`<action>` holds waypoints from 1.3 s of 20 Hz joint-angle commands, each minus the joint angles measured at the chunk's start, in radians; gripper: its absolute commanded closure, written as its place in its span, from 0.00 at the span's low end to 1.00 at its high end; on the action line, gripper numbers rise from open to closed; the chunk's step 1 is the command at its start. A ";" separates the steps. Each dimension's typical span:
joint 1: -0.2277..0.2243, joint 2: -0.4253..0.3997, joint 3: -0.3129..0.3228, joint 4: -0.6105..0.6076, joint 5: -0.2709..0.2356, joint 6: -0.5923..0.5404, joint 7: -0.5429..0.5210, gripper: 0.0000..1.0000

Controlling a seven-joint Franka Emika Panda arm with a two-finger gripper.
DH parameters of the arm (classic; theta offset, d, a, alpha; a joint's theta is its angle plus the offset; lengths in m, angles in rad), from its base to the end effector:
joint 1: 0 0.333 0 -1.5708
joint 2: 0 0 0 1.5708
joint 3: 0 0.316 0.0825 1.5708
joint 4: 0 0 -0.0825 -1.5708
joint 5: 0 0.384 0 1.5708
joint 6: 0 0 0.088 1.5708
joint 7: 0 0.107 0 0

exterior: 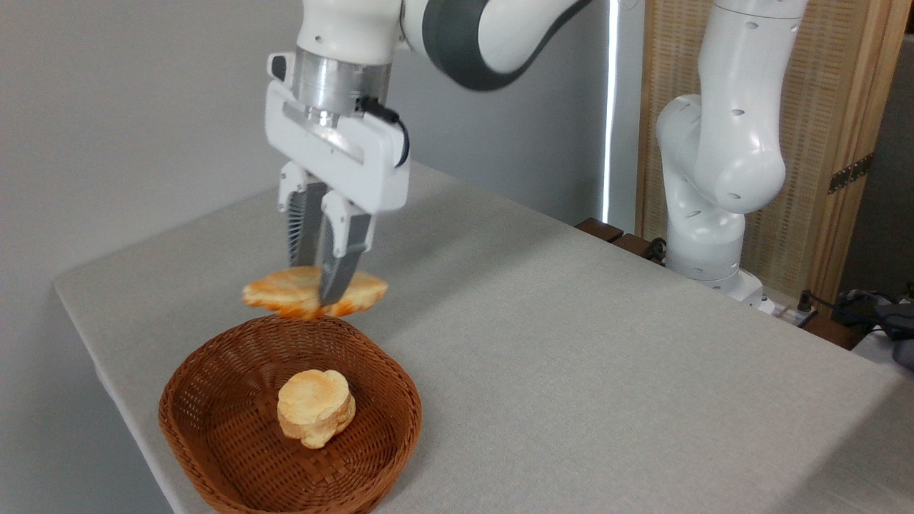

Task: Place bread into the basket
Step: 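Lift the croissant and carry it over the wicker basket, then lower the croissant into the basket beside the bun and open the gripper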

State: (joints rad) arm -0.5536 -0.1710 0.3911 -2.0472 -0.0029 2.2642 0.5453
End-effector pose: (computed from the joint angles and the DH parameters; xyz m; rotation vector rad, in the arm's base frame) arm 0.5380 -0.0769 0.5486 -2.8937 1.0549 -0.5939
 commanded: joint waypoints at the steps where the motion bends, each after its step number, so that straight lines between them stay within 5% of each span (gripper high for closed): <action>1: -0.005 0.057 0.031 0.010 -0.066 0.144 -0.004 0.20; 5: -0.005 0.126 0.040 0.009 -0.097 0.213 -0.004 0.00; 19: -0.005 0.151 0.040 0.002 -0.094 0.201 -0.021 0.00; 26: 0.001 0.045 0.069 0.007 -0.080 -0.024 -0.028 0.00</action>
State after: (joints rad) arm -0.5502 -0.0619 0.4404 -2.0386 -0.0854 2.3527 0.5320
